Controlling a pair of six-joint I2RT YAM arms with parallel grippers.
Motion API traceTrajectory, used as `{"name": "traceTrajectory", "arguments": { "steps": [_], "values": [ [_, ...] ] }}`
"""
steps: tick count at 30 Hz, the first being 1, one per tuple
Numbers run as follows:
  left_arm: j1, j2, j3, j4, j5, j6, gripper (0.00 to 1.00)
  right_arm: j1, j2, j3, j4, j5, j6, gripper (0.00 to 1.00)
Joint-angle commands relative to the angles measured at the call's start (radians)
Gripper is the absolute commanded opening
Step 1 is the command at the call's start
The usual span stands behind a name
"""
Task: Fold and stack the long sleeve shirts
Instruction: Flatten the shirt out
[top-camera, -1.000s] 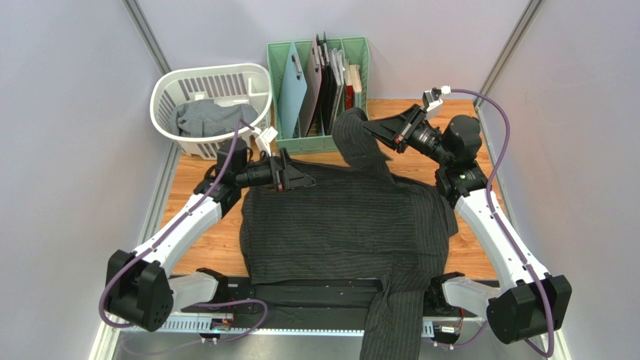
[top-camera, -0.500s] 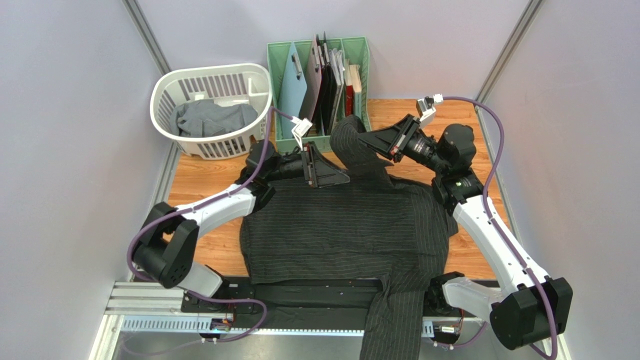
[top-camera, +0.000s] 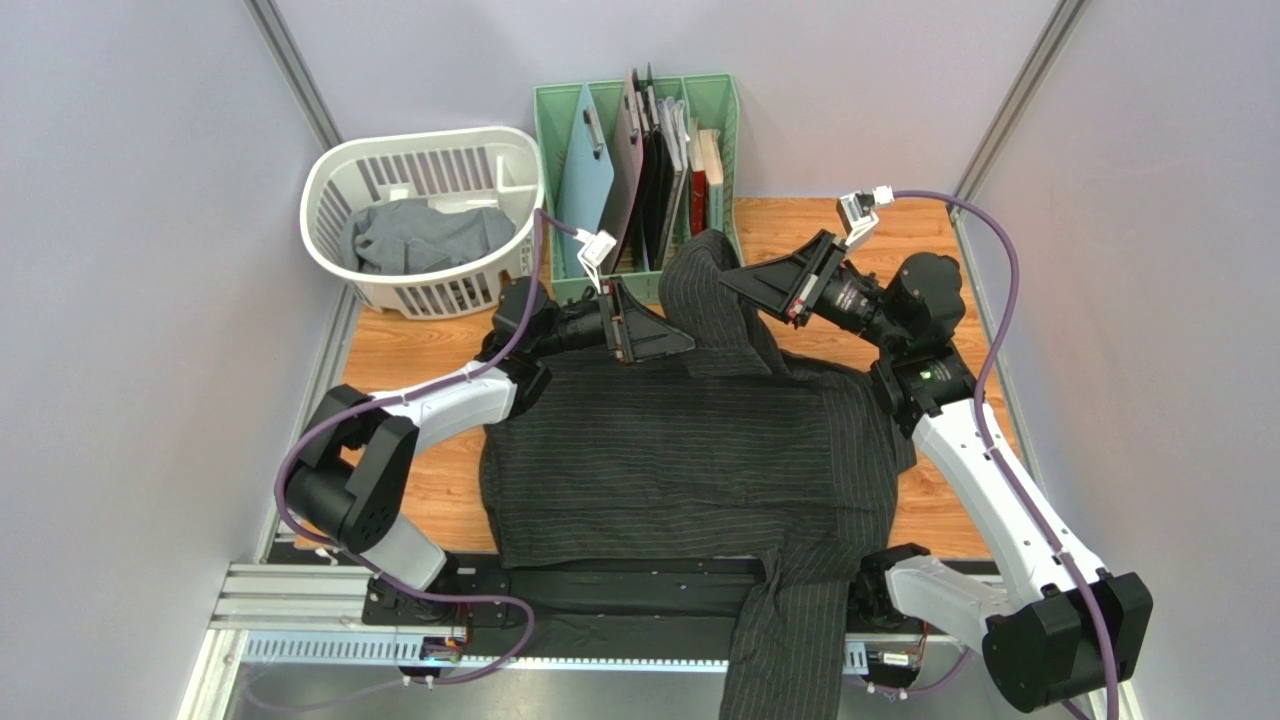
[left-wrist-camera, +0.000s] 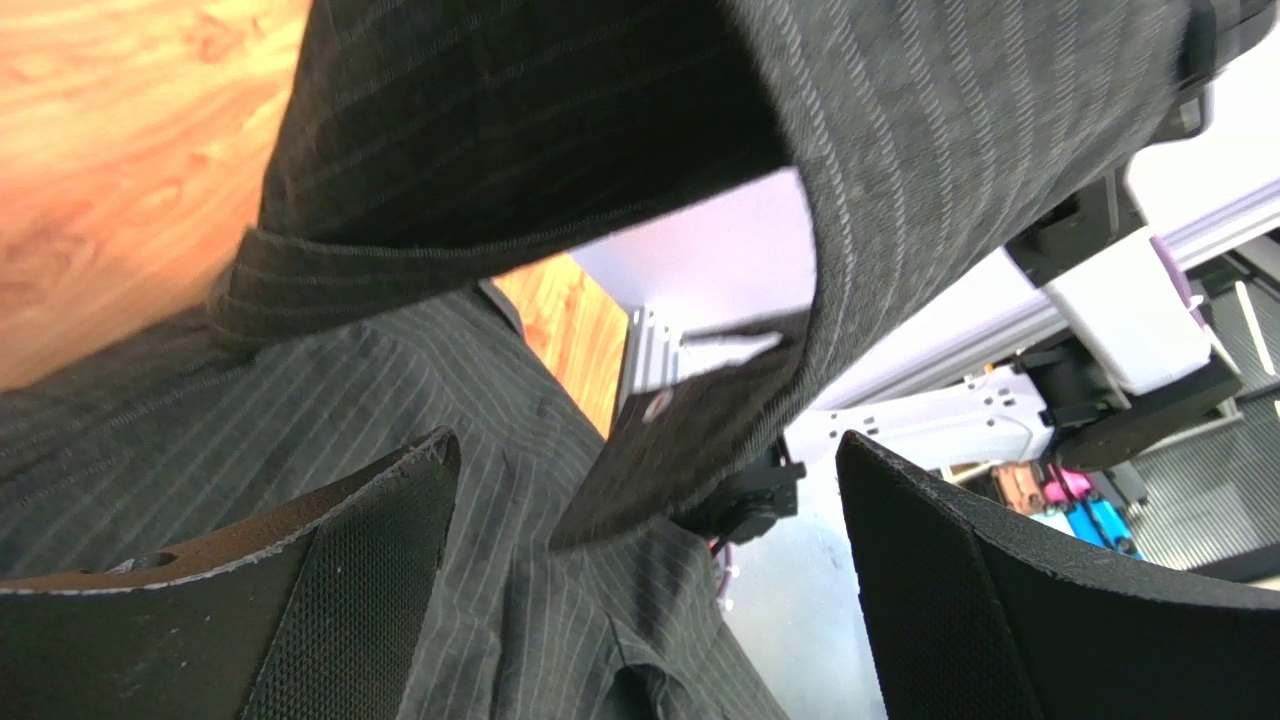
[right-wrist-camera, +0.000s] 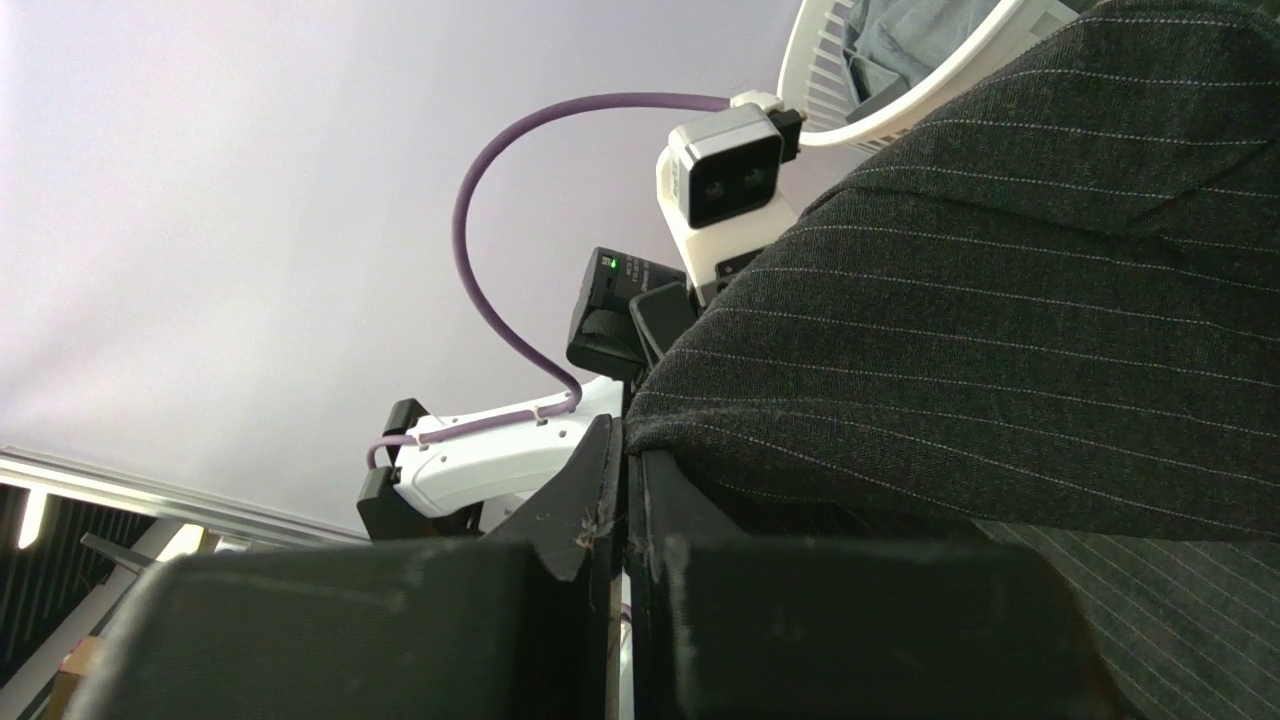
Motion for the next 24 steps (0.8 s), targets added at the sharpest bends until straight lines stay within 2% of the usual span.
{"name": "traceTrajectory", "arguments": {
  "steps": [1, 5, 7, 8, 9, 10, 11, 12, 13, 14, 15, 16, 17, 18, 19, 20, 21, 22, 23, 24],
  "values": [
    [-0.002, 0.024, 0.048, 0.211, 0.048, -0.062, 0.99, 0.003, -0.031, 0.003, 0.032, -0.022, -0.037, 0.0],
    [-0.049, 0.049, 0.077, 0.298, 0.091, -0.143, 0.99, 0.005, -0.028, -0.004, 0.041, -0.023, -0.05, 0.0],
    [-0.068, 0.05, 0.084, 0.305, 0.113, -0.162, 0.85, 0.005, -0.028, -0.007, 0.041, -0.04, -0.077, 0.0],
    [-0.069, 0.047, 0.087, 0.287, 0.126, -0.168, 0.76, 0.003, -0.03, -0.006, 0.026, -0.051, -0.099, 0.0],
    [-0.062, 0.041, 0.092, 0.25, 0.143, -0.153, 0.5, 0.003, -0.034, 0.006, -0.003, -0.066, -0.141, 0.0],
    [-0.053, 0.023, 0.101, 0.152, 0.168, -0.13, 0.31, 0.003, -0.041, 0.019, -0.049, -0.077, -0.193, 0.0],
    [-0.039, 0.011, 0.121, 0.077, 0.221, -0.098, 0.15, 0.003, -0.048, 0.026, -0.171, -0.094, -0.337, 0.0],
    [-0.01, -0.008, 0.132, -0.018, 0.238, 0.012, 0.0, 0.003, -0.074, 0.033, -0.258, -0.102, -0.419, 0.01],
    [0.006, -0.048, 0.147, -0.277, 0.254, 0.09, 0.0, 0.003, -0.096, 0.03, -0.335, -0.109, -0.503, 0.02],
    [0.016, -0.068, 0.219, -0.471, 0.277, 0.225, 0.0, 0.005, -0.114, 0.025, -0.503, -0.112, -0.703, 0.1],
    [0.02, -0.085, 0.276, -0.693, 0.274, 0.559, 0.0, 0.002, -0.134, 0.016, -0.588, -0.114, -0.8, 0.16],
    [0.012, -0.095, 0.34, -1.14, 0.265, 0.765, 0.0, 0.003, -0.184, 0.007, -0.673, -0.117, -0.932, 0.22],
    [-0.003, -0.097, 0.441, -1.315, 0.219, 0.927, 0.0, 0.002, -0.206, 0.003, -0.845, -0.119, -1.055, 0.35],
    [-0.038, -0.099, 0.477, -1.461, 0.167, 1.065, 0.0, 0.002, -0.235, 0.0, -0.918, -0.103, -1.278, 0.42],
    [-0.061, -0.099, 0.503, -1.67, 0.1, 1.294, 0.0, 0.002, -0.276, 0.003, -0.987, -0.082, -1.37, 0.52],
    [-0.086, -0.1, 0.532, -1.75, -0.035, 1.38, 0.0, 0.0, -0.3, 0.01, -1.085, -0.059, -1.451, 0.7],
    [-0.136, -0.102, 0.537, -1.81, -0.107, 1.46, 0.0, 0.0, -0.32, 0.008, -1.103, -0.048, -1.543, 0.76],
    [-0.16, -0.114, 0.534, -1.873, -0.172, 1.563, 0.0, 0.0, -0.336, 0.008, -1.103, -0.039, -1.568, 0.79],
    [-0.187, -0.125, 0.51, -1.89, -0.315, 1.612, 0.0, 0.0, -0.365, 0.002, -1.086, -0.054, -1.599, 0.82],
    [-0.239, -0.137, 0.493, -1.896, -0.384, 1.654, 0.0, 0.0, -0.372, -0.003, -1.063, -0.06, -1.611, 0.84]
  ]
}}
